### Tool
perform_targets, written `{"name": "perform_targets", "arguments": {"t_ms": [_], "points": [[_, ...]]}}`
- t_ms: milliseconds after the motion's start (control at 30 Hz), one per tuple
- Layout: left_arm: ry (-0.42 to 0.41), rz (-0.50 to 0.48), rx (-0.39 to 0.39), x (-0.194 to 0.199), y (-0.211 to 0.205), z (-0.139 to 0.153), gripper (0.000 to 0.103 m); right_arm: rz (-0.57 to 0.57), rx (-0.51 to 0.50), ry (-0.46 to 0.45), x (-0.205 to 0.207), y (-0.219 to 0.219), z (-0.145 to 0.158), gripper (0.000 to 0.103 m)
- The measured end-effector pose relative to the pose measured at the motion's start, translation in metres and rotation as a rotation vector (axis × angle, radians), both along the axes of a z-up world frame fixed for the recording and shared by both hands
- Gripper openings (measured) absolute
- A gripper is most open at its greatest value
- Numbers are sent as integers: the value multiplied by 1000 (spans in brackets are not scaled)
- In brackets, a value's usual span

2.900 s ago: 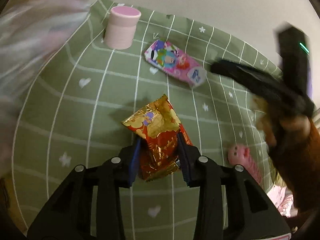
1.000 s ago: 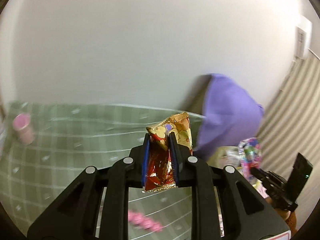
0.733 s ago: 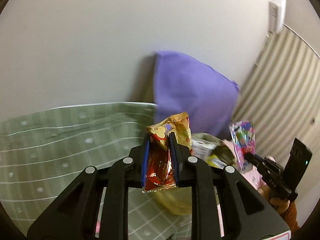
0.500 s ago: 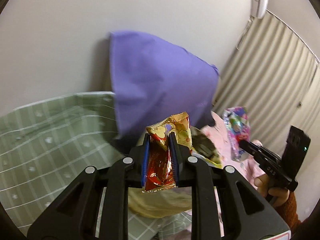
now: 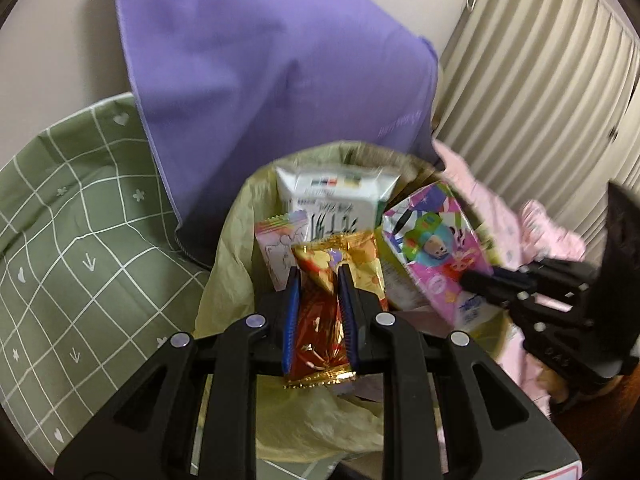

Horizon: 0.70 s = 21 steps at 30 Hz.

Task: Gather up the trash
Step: 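Carry the red-gold wrapper and pink HOLA wrapper over the bin, then open both tools to drop the wrappers into the bin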

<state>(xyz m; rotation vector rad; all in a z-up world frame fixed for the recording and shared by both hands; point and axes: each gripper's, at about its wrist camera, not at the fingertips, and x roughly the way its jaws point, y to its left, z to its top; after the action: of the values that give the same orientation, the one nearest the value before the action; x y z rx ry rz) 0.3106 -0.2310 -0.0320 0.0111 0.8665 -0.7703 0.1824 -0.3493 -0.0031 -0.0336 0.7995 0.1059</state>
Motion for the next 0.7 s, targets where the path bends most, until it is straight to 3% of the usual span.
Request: {"name": "perform_targets", "arguments": {"t_ms": [333, 533, 700], "points": [[-7, 14, 40, -2, -16, -13, 18, 30, 11, -18, 3, -15, -7, 7], [54, 105, -25, -1, -10, -12, 18, 118, 66, -20, 9, -22, -5, 7], [83, 166, -32, -9, -2, -14, 18, 176, 94, -9, 14, -22, -10, 7]]}}
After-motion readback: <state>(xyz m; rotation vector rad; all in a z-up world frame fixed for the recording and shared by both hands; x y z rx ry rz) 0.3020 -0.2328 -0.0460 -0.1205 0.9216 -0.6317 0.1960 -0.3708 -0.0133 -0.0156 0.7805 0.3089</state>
